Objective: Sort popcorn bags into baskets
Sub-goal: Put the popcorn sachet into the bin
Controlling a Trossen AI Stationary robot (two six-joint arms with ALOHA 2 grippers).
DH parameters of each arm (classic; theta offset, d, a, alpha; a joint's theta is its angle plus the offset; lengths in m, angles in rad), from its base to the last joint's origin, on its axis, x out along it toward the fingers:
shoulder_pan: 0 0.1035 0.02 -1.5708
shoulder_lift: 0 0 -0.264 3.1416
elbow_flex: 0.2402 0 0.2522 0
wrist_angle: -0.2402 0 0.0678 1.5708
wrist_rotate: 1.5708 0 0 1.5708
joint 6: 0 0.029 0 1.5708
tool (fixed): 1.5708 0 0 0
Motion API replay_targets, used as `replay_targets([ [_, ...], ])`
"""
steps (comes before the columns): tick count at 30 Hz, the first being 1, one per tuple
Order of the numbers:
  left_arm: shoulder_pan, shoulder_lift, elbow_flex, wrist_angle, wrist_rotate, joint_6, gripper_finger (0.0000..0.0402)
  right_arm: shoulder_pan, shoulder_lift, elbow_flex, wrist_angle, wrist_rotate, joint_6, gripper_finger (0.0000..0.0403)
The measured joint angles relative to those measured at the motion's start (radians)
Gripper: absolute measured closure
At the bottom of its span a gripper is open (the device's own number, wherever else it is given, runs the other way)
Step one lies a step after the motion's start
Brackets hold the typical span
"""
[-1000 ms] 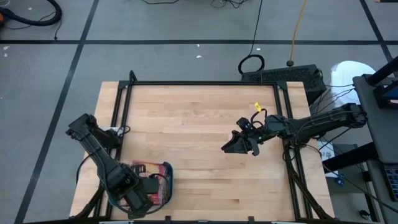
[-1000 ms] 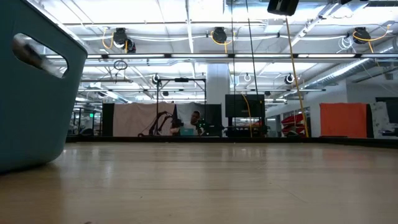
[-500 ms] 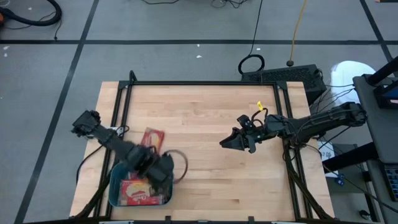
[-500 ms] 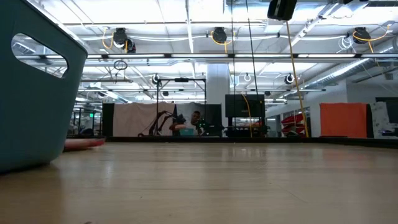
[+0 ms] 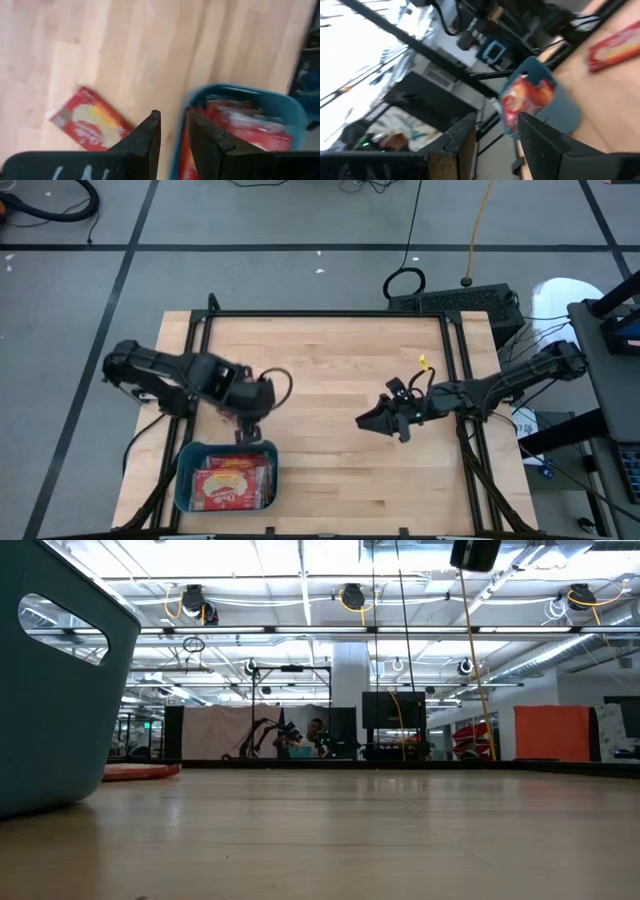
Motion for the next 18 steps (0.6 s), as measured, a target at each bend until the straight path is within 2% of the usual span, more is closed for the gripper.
replay_targets([
  [5, 0.103, -0.054, -0.119, 0.075, 0.054, 0.096, 0.0305, 0.015, 0.0, 0.0, -0.066, 0.087, 0.007, 0.0261],
  [8, 0.153, -0.089, -0.211, 0.139, 0.101, 0.13, 0.0305, 0.014, 0.0, 0.0, -0.071, 0.096, 0.007, 0.0261],
  [18, 0.279, -0.155, -0.527, 0.231, 0.246, 0.139, 0.0305, 0.004, 0.0, 0.0, -0.112, 0.2, 0.105, 0.0261],
])
